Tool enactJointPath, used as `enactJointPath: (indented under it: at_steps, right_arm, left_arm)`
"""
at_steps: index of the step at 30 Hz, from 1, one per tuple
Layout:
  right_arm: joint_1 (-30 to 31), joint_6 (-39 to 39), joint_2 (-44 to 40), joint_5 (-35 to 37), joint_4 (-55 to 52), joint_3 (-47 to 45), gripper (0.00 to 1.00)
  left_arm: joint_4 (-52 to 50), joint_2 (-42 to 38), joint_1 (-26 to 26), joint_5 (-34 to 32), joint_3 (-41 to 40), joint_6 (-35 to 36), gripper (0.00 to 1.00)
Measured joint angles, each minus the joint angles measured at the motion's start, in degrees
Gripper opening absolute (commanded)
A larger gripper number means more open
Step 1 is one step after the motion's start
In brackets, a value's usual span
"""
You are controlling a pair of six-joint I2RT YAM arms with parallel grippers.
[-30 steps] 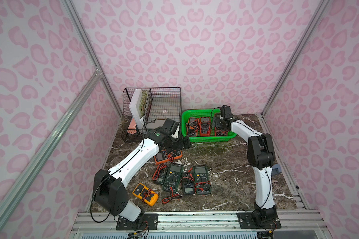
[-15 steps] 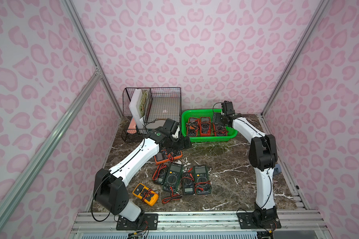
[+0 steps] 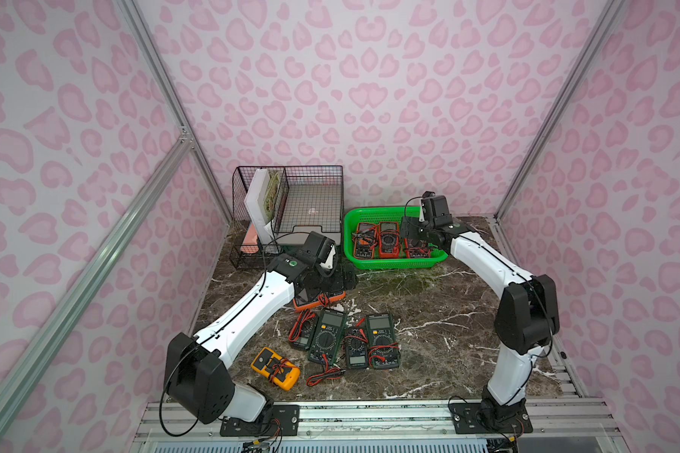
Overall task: Put the multimeter into the basket
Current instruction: Place the multimeter in the basket, then pick up the multimeter from the center of the board.
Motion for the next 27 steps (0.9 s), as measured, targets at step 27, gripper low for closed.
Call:
enactJointPath:
  at_steps: [27]
  right_arm:
    - [26.14, 13.03, -24.61, 3.39, -3.52, -35.95, 0.99]
  left_arm:
    - [0.31, -10.69, -0.02, -3.93, -14.53, -3.72, 0.99]
